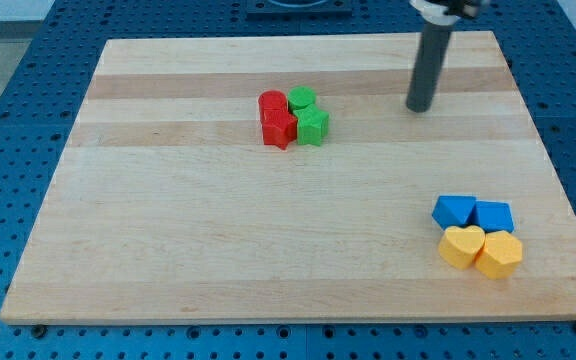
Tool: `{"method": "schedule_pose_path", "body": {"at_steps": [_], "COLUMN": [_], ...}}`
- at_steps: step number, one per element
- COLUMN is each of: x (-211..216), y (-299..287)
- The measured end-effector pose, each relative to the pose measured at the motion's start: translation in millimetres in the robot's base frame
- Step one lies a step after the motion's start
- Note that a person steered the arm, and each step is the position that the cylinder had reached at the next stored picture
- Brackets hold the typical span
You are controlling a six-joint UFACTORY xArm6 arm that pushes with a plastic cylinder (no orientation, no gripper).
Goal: Slide the blue cube along with the blue triangle towards the center
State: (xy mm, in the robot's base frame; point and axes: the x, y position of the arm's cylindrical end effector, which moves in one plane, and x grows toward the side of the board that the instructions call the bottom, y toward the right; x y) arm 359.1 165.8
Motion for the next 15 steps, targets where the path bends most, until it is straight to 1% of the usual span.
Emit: {"method": "schedule_pose_path", "body": {"at_steps": [2, 3, 4, 5, 6, 9, 11, 15], "x": [71, 113, 152, 185, 205, 205, 184, 136], "y": [57, 87, 101, 102, 102, 65, 39, -52]}}
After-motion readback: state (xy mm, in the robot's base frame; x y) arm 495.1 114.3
